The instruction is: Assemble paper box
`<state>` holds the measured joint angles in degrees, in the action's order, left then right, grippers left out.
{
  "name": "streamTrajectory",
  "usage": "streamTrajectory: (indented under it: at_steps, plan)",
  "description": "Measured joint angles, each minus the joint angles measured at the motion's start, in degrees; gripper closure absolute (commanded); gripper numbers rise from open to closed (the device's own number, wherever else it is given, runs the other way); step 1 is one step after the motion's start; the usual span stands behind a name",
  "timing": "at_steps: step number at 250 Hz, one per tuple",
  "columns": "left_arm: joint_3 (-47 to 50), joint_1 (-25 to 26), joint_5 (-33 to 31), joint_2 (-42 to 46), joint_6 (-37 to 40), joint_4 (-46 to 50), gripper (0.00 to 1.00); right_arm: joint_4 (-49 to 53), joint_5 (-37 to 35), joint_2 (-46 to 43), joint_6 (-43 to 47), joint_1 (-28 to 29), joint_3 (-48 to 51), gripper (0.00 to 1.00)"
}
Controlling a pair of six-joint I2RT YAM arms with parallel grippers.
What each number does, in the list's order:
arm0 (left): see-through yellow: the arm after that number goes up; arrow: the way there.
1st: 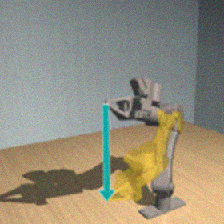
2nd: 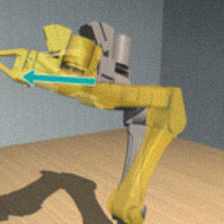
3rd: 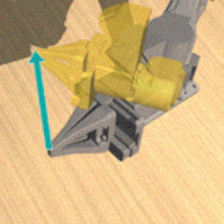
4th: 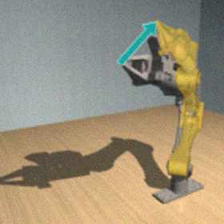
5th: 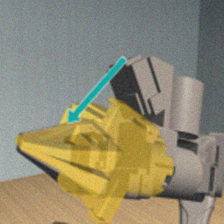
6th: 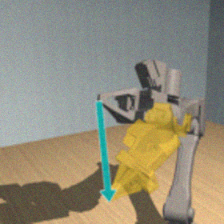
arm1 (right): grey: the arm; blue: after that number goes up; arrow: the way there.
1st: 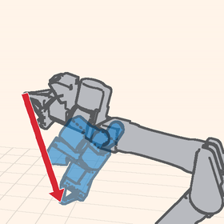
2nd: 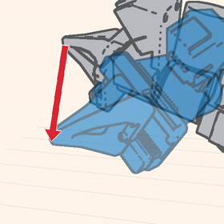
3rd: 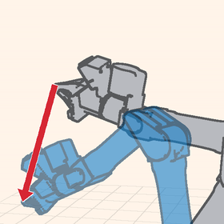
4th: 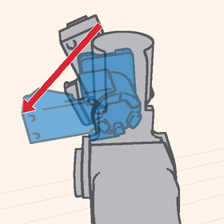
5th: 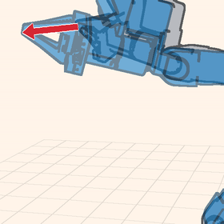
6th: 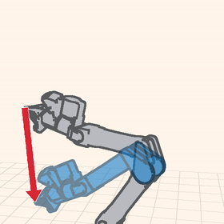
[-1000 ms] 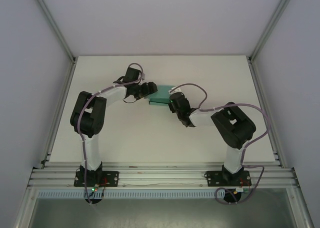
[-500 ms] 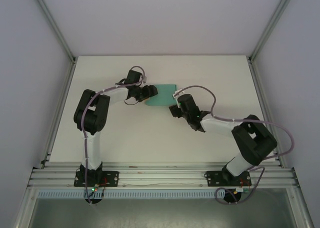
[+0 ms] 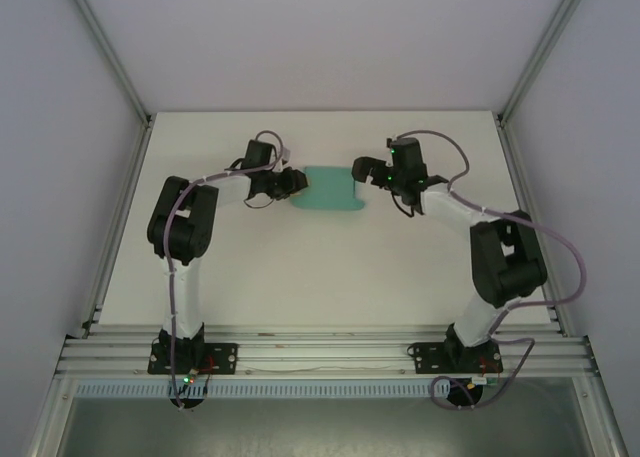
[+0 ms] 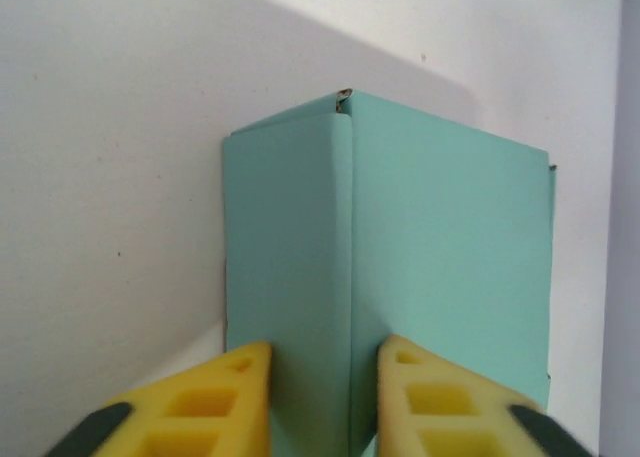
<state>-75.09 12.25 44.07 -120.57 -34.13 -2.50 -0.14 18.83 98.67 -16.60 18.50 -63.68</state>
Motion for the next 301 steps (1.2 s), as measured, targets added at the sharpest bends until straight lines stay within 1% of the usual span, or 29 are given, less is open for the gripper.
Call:
streamTrajectory:
  at_steps: [10, 26, 57, 80, 94, 138, 149, 162, 185, 213, 229, 242, 259, 264, 268, 273, 276, 281, 283, 301]
  plan:
    - [0.9, -0.6, 1.5, 0.0, -0.5, -1.8, 0.81, 1.2, 1.9, 1.8, -1.5, -0.7, -0.9, 0.0]
    - [2.4, -1.4, 3.5, 0.0, -1.8, -4.8, 0.85, 3.2, 4.8, 4.8, -3.5, -0.9, -2.8, 0.0]
    - [5.4, -2.7, 6.6, 0.0, -4.2, -10.6, 0.85, 5.8, 10.4, 9.2, -6.4, -0.9, -6.4, 0.0]
    - [6.3, -3.4, 7.7, 0.0, -4.9, -12.2, 0.85, 5.9, 13.9, 11.7, -8.0, -0.9, -8.2, 0.0]
    - [6.3, -3.6, 7.9, 0.0, -4.9, -12.2, 0.85, 5.6, 16.0, 13.0, -9.0, -0.9, -9.0, 0.02]
    - [6.3, -3.6, 8.0, 0.0, -4.9, -12.3, 0.85, 1.9, 23.4, 18.0, -13.3, -0.9, -11.3, 0.19]
    - [6.3, -3.6, 8.1, 0.0, -4.8, -12.3, 0.81, -0.1, 25.6, 19.1, -14.4, -0.9, -11.5, 0.22]
    - [6.3, -3.6, 8.2, -0.1, -4.5, -12.3, 0.79, -2.1, 27.8, 20.1, -16.3, -0.9, -11.5, 0.31]
    - [6.3, -3.7, 9.4, -0.5, -4.4, -13.2, 0.78, -5.0, 30.9, 20.9, -18.6, -0.9, -11.5, 0.42]
    - [6.3, -3.9, 9.7, -0.7, -4.4, -14.4, 0.73, -7.3, 33.1, 20.9, -20.9, -1.3, -11.5, 0.46]
    - [6.3, -4.0, 9.7, -0.7, -4.4, -14.9, 0.66, -8.5, 34.0, 20.9, -22.3, -1.7, -11.5, 0.47]
    - [6.4, -4.0, 9.9, -0.7, -4.3, -15.3, 0.56, -9.6, 34.7, 20.9, -23.3, -1.8, -11.5, 0.5]
    - [7.0, -4.0, 10.5, -0.7, -4.1, -16.2, 0.48, -10.4, 35.0, 20.9, -24.6, -2.0, -11.5, 0.52]
    - [7.2, -4.0, 10.6, -0.7, -4.3, -16.3, 0.43, -10.5, 35.1, 20.9, -25.0, -2.0, -11.5, 0.53]
    - [7.4, -4.0, 10.8, -0.7, -3.9, -16.5, 0.38, -10.5, 35.1, 20.9, -25.0, -2.0, -11.5, 0.53]
    - [7.7, -3.9, 10.8, -0.6, -3.9, -16.6, 0.28, -10.5, 35.1, 20.9, -25.3, -2.0, -11.5, 0.54]
    - [7.8, -3.9, 10.9, -0.5, -3.4, -16.7, 0.2, -10.5, 35.1, 20.8, -25.3, -2.0, -11.5, 0.54]
    - [8.1, -3.9, 11.2, -0.3, -3.5, -17.4, 0.04, -10.4, 35.1, 20.8, -25.5, -2.0, -11.4, 0.54]
    - [8.1, -3.9, 11.2, -0.1, -3.0, -17.2, 0.01, -10.4, 35.1, 20.7, -25.4, -2.0, -11.4, 0.54]
    - [8.3, -3.7, 9.9, 2.3, -1.2, -16.5, 0.0, -9.2, 34.8, 20.2, -25.7, -2.0, -11.4, 0.54]
